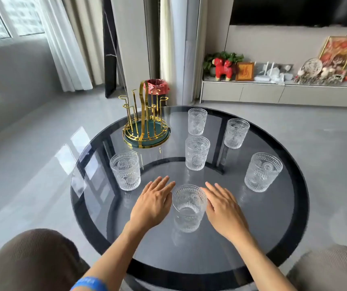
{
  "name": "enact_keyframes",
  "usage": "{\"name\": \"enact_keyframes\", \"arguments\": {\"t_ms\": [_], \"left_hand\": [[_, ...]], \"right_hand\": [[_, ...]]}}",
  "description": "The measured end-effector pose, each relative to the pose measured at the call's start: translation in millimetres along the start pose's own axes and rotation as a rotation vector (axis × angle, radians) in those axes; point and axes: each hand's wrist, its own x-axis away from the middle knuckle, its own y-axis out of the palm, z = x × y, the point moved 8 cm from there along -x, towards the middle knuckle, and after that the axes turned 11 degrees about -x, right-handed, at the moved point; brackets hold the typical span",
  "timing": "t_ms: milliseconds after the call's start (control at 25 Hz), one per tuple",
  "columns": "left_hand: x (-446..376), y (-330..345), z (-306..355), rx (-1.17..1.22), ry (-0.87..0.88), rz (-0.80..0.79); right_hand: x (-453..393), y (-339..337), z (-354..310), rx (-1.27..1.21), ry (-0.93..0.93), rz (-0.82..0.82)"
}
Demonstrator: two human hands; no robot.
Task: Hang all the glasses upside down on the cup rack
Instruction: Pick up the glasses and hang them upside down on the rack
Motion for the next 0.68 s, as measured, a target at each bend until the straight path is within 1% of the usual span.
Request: {"name": "enact_keyframes", "arguments": {"t_ms": [80,160,200,240,320,360,400,480,520,600,680], "left_hand": [[-3.0,-0.5,-1.3,0.014,-0.001,0.049],[-3.7,1.9,-3.4,0.017,-0.002,0.06],[-4.7,3.8,-5.1,0.032,-0.003,0.058],[-5.5,3.4,-6.1,0.068,-0.005,0.066],[-8.4,-3.8,-11.4,0.237,-0.057,0.069],[-12.0,-10.6,-16.3,0.39,-0.121,0.088],[-15.2,-20.2,-22.4,0.564,-0.197,0.133],[-20.5,-54.9,-33.7,0.876,-0.289,0.317],[-24.2,-78.0,-39.3,0.967,-0.284,0.425],[-34.9,-124.1,-52.0,1.031,-0.248,0.581],[-50.7,-167.4,-67.7,1.03,-0.195,0.664]], "right_hand": [[11.5,3.6,5.0,-0.191,0.049,-0.063],[31.1,20.7,3.0,-0.37,0.157,-0.224],[38.3,28.3,-0.9,-0.403,0.207,-0.253],[41.5,31.8,-6.1,-0.422,0.242,-0.221],[38.8,23.3,-21.2,-0.478,0.235,-0.02],[35.3,18.1,-26.4,-0.54,0.233,0.053],[32.1,13.4,-28.9,-0.631,0.252,0.086],[19.6,-1.0,-35.9,-0.827,0.221,0.116],[9.3,-13.0,-42.8,-0.894,0.165,0.122],[-20.2,-46.4,-61.4,-0.981,0.037,0.157],[-58.6,-80.7,-82.1,-1.055,-0.052,0.193]]}}
